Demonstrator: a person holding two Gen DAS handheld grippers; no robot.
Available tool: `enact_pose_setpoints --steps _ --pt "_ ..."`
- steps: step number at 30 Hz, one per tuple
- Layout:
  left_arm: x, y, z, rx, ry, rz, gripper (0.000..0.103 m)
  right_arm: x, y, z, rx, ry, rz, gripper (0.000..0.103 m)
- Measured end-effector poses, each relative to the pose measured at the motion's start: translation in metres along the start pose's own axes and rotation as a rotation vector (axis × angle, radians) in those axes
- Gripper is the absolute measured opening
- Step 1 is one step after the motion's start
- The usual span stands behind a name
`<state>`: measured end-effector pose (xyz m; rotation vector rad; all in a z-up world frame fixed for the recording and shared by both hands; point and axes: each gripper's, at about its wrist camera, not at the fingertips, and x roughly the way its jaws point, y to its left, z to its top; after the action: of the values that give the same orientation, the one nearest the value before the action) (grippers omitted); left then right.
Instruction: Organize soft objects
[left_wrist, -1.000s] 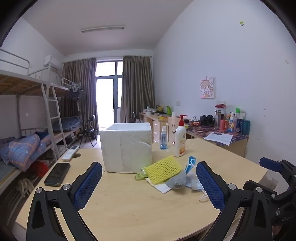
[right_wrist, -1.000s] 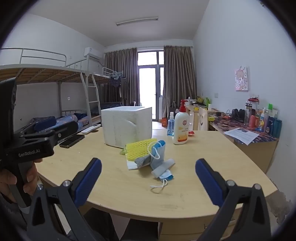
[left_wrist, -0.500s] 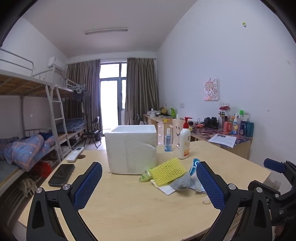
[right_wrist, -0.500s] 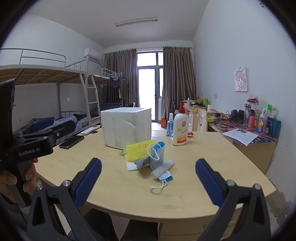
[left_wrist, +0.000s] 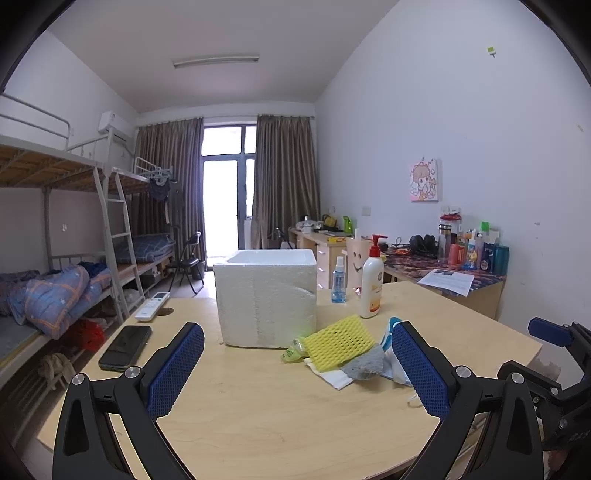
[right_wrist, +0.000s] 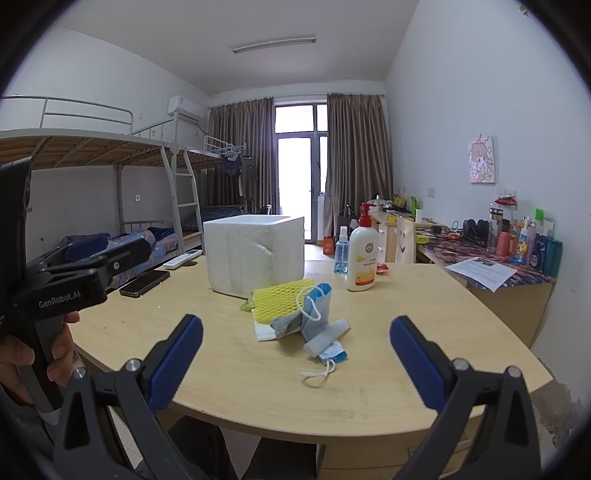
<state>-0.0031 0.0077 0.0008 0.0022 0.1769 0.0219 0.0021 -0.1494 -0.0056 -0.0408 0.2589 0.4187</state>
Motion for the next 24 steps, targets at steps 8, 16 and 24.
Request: enact_pose_setpoints --steps 8,16,24 --pt "0.0003 0.0005 0.0001 0.000 -0.006 -0.002 0.102 0.0029 0.0006 -0.0004 -0.001 0.005 0.003 0.102" --pt "0.0013 0.0041 0.0005 -0.014 -0.004 0.013 0.102 0.0040 0.0015 -0.0006 -0.002 0.001 0.002 0.102" --pt "0.0022 0.0057 0.0004 -0.020 -0.003 0.020 0.102 0.0041 0.0020 -0.0004 -0.001 0.001 0.001 0.102"
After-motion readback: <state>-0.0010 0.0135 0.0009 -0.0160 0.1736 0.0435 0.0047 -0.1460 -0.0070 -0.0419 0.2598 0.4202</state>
